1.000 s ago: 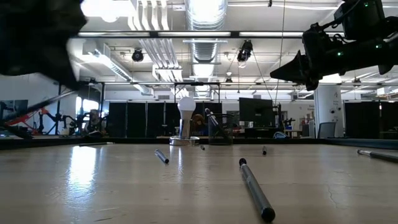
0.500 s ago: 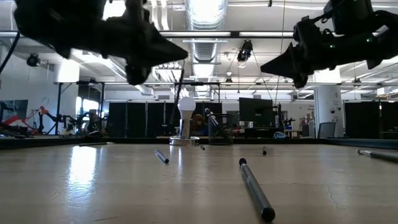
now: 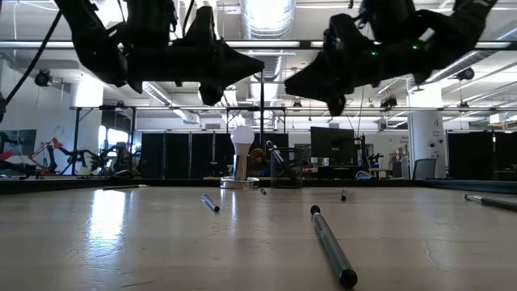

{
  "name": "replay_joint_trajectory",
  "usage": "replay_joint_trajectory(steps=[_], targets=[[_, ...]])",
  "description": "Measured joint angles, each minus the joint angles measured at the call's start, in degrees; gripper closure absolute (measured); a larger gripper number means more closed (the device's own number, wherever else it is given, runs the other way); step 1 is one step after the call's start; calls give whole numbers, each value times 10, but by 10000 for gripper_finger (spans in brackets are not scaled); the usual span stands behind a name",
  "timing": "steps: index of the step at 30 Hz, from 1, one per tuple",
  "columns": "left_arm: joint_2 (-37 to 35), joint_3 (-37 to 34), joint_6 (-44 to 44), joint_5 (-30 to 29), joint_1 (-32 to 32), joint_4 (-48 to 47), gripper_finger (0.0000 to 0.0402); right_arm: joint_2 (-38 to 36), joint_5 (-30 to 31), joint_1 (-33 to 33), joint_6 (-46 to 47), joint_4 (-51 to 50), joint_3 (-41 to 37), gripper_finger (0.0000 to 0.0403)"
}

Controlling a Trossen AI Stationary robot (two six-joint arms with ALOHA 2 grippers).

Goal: Pick & Place Makeup Supplies
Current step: Put the makeup brush into the black makeup holder

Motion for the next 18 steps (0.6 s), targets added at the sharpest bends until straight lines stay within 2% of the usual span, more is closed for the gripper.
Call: replay_joint_trajectory(steps=[5,10,14,18], targets=[[0,-1,1,3,0,2,401,43,-13,0,-19,2,54,257],[0,-1,3,2,0,11,401,83,-16,-4,-39,0,94,243],[0,-1,3,2,1,14,401,102,-16,-4,-43,0,113,270],[0,-2,-1,-1,1,14,401,95,-12,-4,-46,1,112,344]])
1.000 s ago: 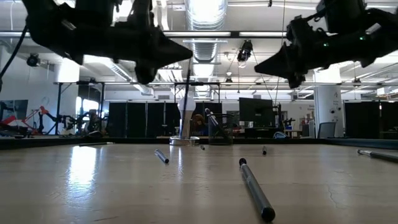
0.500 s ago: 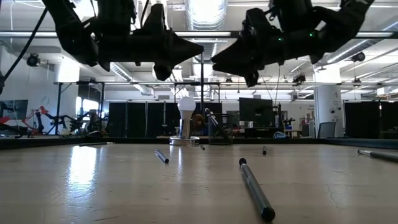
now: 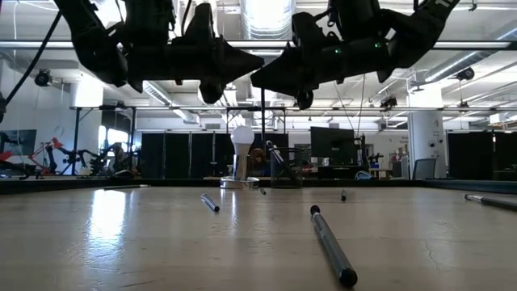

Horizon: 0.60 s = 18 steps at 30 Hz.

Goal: Pick & Place Makeup Supplies
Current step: Put the makeup brush into the black makeup holder

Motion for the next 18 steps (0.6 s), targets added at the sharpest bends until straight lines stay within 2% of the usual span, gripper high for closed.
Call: replay_joint_trajectory(steps=[2,9,18], targets=[[-1,0,-16,-19,0,1,401,-8,3,0,-1,-3,-3,379],[-21,-31,-26,-32,12,7,379,-32,-1,-33,-6,-16,-8,387],[-44,-161,0,-32,30,180,358,-24,0,-197,-39,-48,34,389]])
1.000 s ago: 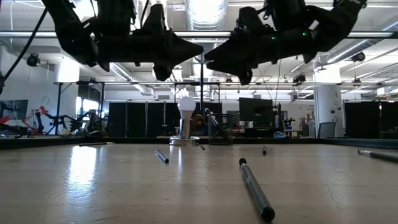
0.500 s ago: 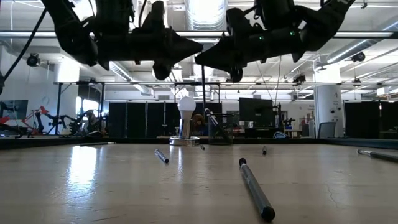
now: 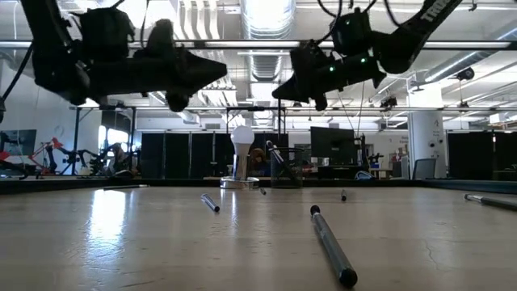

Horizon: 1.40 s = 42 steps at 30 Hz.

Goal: Pick & Place Makeup Supplies
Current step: Put the makeup brush into the black makeup holder

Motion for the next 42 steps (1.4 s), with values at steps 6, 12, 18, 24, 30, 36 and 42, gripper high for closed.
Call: replay_joint_trajectory(steps=[6,12,18,24,30,36,42], targets=[[0,-43,3,-1,1,27,358,60,0,-106,-50,-83,106,390],[0,-52,5,-4,1,25,358,147,-26,-159,-36,-138,193,390],[0,-59,12,-4,1,23,358,181,-33,-148,-19,-191,209,390],[0,-61,13,-5,1,22,358,171,-29,-140,-7,-211,199,389],[0,-61,9,-5,1,20,358,171,-28,-137,4,-235,200,351],[0,-63,1,-5,1,20,358,170,-25,-135,12,-301,228,303],[0,-64,0,-5,0,20,358,147,7,-122,16,-325,239,304]])
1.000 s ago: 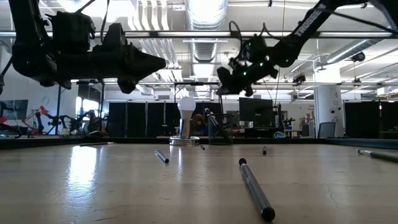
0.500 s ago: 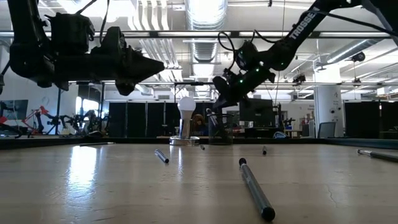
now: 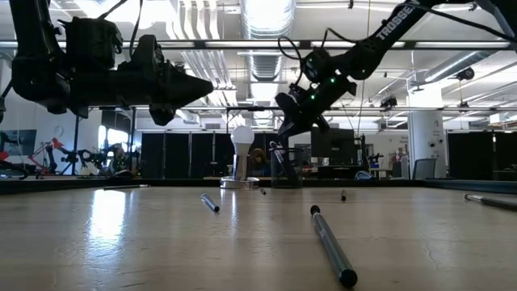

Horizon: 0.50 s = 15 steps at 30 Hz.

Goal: Pick & Place Makeup Supplies
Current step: Put the makeup brush into the black makeup holder

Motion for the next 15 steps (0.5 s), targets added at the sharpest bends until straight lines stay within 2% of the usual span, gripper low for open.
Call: replay_joint_trajectory(steps=[6,10,15], targets=[[0,-1,-14,0,-3,-1,358,-60,75,39,-2,-82,-11,383],[0,-2,-15,-1,-4,-2,358,-113,131,88,19,-142,-25,392],[0,-10,-13,-5,-4,-2,363,-167,183,170,91,-150,-88,394]])
